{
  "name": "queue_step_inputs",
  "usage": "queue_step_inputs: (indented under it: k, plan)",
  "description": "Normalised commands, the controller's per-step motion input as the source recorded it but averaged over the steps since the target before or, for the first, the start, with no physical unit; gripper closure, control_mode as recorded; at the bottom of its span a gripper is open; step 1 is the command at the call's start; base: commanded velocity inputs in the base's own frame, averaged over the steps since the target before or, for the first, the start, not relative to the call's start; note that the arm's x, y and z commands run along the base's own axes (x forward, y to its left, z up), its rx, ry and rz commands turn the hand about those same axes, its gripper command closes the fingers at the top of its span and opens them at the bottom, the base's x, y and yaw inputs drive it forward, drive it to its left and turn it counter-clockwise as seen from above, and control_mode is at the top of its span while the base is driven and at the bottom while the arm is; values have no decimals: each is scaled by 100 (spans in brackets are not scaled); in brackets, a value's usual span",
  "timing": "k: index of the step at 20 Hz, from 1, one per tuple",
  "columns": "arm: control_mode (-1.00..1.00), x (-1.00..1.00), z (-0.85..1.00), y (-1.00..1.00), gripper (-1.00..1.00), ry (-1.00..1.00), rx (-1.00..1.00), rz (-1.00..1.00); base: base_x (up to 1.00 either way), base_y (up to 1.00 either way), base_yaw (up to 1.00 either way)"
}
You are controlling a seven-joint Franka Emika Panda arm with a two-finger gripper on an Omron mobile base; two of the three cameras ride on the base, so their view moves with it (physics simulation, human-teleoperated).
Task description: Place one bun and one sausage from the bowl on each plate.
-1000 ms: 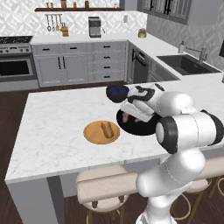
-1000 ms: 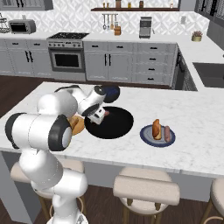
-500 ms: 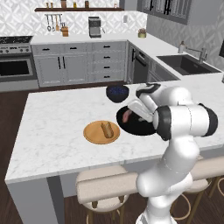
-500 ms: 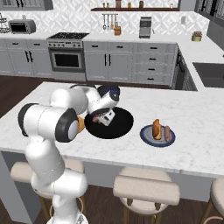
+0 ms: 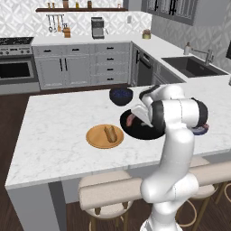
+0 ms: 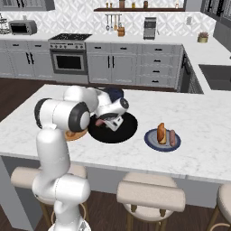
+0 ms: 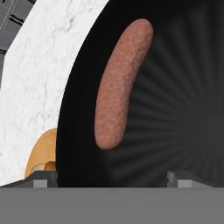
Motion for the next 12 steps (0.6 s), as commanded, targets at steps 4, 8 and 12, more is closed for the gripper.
queue_step_inputs:
  k: [4,8,12]
  plan:
    - [-100,41,-29,-1,-100,0,6,0,0,0,0]
    - [-100,27,-13,5,-100,0,2,0,0,0,0]
    - [-100,21,0,12,-100,0,3,0,0,0,0]
